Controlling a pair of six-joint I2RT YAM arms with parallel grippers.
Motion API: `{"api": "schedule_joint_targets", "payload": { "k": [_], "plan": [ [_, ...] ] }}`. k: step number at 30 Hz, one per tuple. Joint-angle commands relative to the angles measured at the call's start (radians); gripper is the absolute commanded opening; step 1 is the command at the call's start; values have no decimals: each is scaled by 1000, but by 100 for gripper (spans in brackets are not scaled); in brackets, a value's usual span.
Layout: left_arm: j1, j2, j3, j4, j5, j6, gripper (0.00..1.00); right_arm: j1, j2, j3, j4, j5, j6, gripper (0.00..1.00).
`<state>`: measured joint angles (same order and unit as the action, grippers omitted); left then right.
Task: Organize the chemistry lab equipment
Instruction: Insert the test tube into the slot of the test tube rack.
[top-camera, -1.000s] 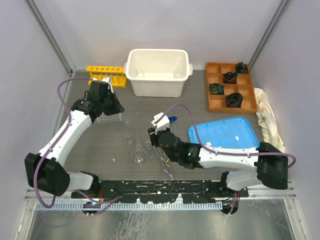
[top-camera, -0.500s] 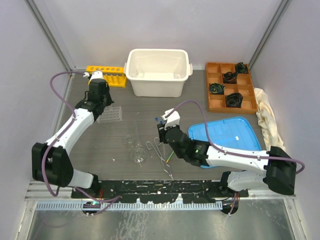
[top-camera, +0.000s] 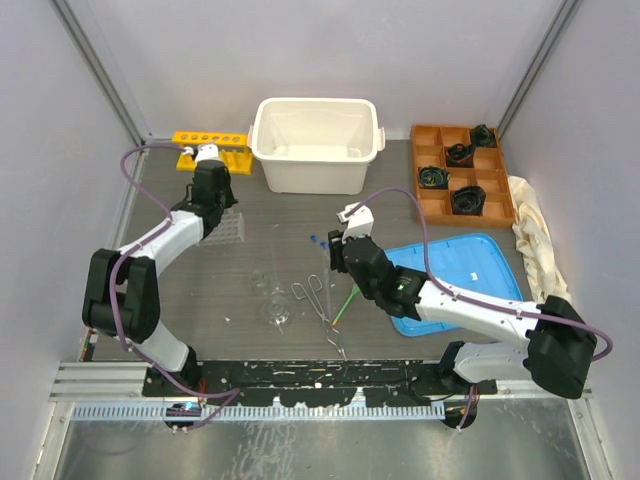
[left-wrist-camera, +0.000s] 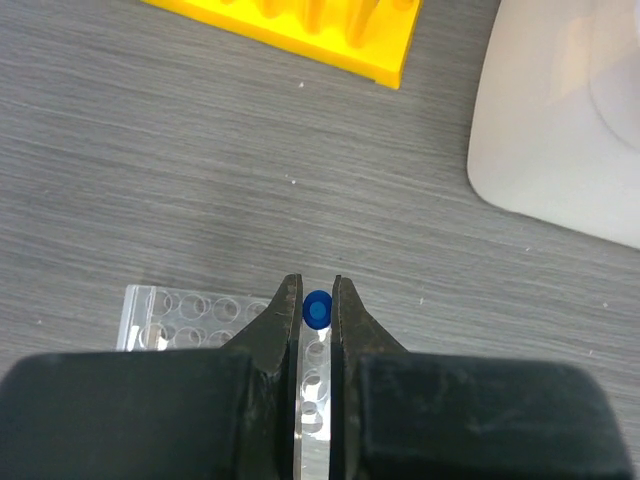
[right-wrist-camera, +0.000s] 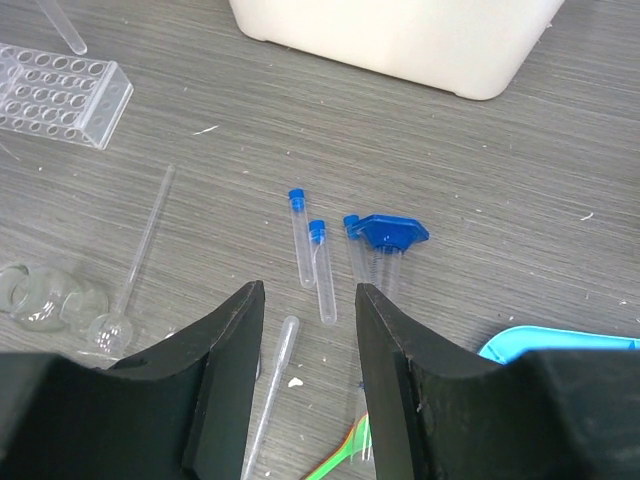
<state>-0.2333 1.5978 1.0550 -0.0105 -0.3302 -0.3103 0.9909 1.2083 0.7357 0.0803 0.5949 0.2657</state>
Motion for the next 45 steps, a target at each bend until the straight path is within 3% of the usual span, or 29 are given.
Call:
{"api": "schedule_joint_targets", "payload": {
  "k": [1,45],
  "plan": [
    [2,-15,-10,136,4,-24,0,-35,-23,10,26,-34,1,48],
    [-6,8,-48,104,23,-30,0,-98,-1,-16,48,-93,17,48]
  ]
}}
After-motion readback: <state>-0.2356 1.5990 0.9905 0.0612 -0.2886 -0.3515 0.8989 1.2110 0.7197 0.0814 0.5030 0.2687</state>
